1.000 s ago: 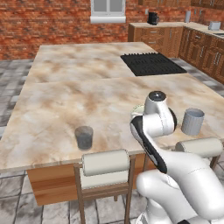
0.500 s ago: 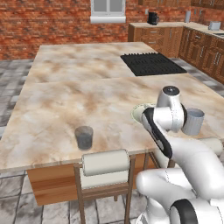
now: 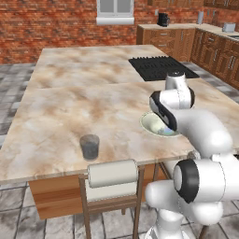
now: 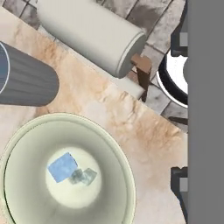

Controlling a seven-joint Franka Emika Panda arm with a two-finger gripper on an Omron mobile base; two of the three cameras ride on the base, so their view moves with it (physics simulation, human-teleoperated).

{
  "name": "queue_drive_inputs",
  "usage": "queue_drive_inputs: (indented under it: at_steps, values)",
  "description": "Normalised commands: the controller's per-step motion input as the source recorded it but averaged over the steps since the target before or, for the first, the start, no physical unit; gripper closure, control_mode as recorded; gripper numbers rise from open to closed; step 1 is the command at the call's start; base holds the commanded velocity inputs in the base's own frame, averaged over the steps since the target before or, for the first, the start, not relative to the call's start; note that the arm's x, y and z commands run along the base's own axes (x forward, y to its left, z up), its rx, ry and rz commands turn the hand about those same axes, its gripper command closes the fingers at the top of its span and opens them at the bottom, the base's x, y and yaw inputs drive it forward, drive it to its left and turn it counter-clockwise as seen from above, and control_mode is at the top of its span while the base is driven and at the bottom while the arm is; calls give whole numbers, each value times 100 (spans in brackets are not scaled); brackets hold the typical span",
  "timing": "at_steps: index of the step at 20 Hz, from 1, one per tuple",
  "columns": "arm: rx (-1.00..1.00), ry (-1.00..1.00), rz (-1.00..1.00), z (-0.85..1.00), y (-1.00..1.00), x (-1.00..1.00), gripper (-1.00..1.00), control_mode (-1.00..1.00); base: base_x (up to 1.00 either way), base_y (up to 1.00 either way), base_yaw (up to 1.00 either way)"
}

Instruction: There are four ice cubes in the ice bowl. Place two ice cubes in each glass of water.

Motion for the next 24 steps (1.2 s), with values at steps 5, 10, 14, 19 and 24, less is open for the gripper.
queue_drive_inputs:
  at_steps: [5, 10, 14, 19, 24]
  values:
    - [-10, 18, 0, 1, -70, 22, -100, -100, 0, 0, 0]
    - [-2, 13, 0, 0, -57, 31, -100, -100, 0, 0, 0]
    - [1, 8, 0, -16, -3, 49, -100, -100, 0, 0, 0]
    - [7, -3, 0, -37, 5, 47, -100, -100, 0, 0, 0]
    - [4, 0, 0, -53, 3, 30, -100, -100, 0, 0, 0]
